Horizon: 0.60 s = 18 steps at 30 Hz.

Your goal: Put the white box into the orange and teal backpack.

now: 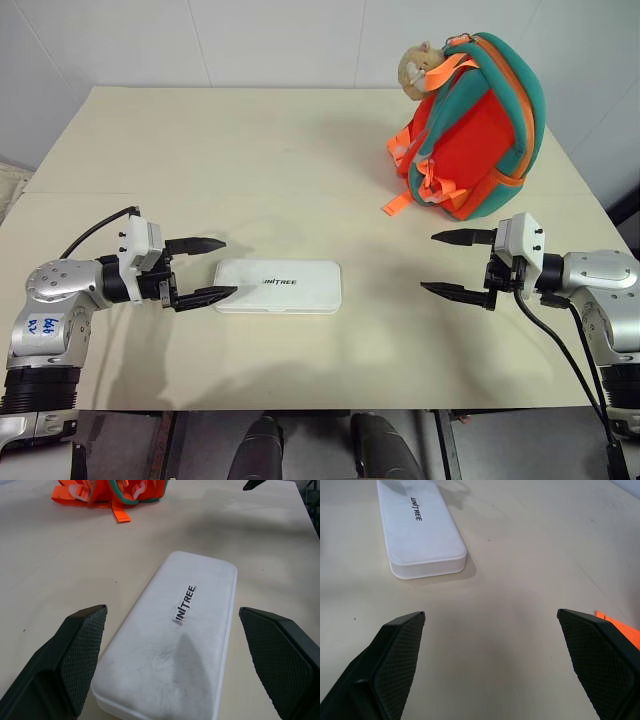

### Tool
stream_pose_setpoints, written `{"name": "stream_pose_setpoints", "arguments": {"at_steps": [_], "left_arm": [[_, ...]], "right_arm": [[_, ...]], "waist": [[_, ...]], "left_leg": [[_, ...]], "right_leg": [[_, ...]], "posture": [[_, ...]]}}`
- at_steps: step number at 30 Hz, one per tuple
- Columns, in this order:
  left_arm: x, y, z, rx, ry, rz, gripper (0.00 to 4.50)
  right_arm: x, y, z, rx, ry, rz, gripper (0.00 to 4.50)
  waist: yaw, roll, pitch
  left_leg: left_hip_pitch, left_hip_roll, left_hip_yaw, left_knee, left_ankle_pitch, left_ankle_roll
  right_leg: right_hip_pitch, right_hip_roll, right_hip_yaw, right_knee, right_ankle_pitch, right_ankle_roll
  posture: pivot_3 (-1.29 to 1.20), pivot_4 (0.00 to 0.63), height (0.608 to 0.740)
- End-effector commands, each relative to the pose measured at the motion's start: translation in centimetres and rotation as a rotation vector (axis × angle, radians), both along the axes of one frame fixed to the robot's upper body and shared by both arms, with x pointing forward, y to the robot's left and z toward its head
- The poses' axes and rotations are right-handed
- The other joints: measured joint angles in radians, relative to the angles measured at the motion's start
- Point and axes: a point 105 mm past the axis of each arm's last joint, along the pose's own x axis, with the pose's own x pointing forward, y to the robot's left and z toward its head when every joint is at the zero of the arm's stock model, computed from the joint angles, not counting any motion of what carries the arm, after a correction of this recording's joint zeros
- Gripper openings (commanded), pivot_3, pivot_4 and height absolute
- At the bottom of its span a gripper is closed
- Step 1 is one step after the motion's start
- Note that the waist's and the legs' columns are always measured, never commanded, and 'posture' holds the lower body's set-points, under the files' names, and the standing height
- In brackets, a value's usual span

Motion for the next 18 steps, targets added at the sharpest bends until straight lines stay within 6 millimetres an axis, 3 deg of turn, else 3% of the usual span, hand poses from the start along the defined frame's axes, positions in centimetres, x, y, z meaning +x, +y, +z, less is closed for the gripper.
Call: {"name": "stream_pose_setpoints", "arguments": {"at_steps": [1,4,13,18], "left_arm": [[-0.1,-0.1,1.5,0.003,-0.053,-0.019,4.5],[0.0,0.0,1.4,-0.002,-0.059,0.003,4.5],[0.5,2.3,2.2,0.008,-0.047,0.08,4.5],[0.1,3.5,2.4,0.006,-0.037,0.117,2.98]], "right_arm": [[0.3,0.1,0.8,-0.001,-0.045,0.009,4.47],[0.6,0.4,0.2,0.002,-0.045,0.005,4.47],[0.0,4.1,0.7,0.066,-0.007,0.084,4.47],[-0.2,5.6,1.1,0.084,-0.014,0.12,4.5]], "waist": [[-0.001,0.0,0.0],[-0.001,0.0,0.0],[-0.003,0.0,0.0],[-0.005,0.0,0.0]], "left_leg": [[0.0,0.0,0.0,0.0,0.0,0.0],[0.0,0.0,0.0,0.0,0.0,0.0],[0.0,0.0,0.0,0.001,0.0,0.0],[0.0,0.0,0.0,0.001,0.0,0.0]], "right_leg": [[0.0,0.0,0.0,0.0,0.0,0.0],[0.0,0.0,0.0,0.0,0.0,0.0],[0.0,0.0,0.0,0.001,0.0,0.0],[0.0,0.0,0.0,0.002,0.0,0.0]], "posture": [[0.0,0.15,0.74],[0.0,0.15,0.74],[0.0,0.15,0.74],[0.0,0.15,0.74]]}}
